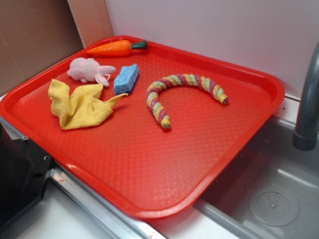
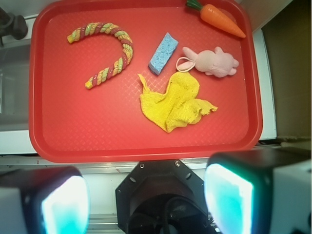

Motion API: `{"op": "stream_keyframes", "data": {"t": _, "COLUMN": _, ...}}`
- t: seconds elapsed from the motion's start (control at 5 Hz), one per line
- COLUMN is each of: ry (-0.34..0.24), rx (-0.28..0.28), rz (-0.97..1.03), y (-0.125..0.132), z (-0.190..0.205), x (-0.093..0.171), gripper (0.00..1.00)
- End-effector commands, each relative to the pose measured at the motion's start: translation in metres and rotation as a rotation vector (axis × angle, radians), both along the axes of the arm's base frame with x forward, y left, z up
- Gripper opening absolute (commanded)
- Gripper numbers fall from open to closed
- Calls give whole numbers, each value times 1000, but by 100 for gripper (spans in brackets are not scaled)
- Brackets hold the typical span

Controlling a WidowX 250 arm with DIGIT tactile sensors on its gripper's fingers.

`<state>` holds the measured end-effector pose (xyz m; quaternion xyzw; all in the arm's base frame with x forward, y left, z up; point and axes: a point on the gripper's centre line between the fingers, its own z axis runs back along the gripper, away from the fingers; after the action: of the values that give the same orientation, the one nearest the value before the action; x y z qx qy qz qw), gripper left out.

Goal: Grab the pink bunny.

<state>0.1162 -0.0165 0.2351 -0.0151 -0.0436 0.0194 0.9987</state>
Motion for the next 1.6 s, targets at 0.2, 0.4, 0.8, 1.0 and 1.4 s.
{"op": "stream_keyframes", "data": {"t": 0.2, "ry": -30, "rx": 37, "rz": 135, "y": 16, "z": -12, "x": 12, "gripper": 100}}
{"op": "stream_keyframes", "data": {"t": 0.4, "ry": -41, "rx": 34, "rz": 342, "y": 26, "z": -19, "x": 22, "gripper": 100}}
{"op": "stream_keyframes", "data": {"t": 0.8, "ry": -1, "rx": -9, "rz": 843, "y": 74, "z": -62, "x": 55, "gripper": 100}}
{"op": "stream_keyframes", "data": {"t": 1.0, "ry": -24, "rx": -3, "rz": 1093, "y": 95, "z": -81, "x": 65, "gripper": 100}}
{"op": "stream_keyframes", "data": {"t": 1.4, "ry": -61, "rx": 55, "rz": 1437, "y": 141, "z": -128, "x": 91, "gripper": 100}}
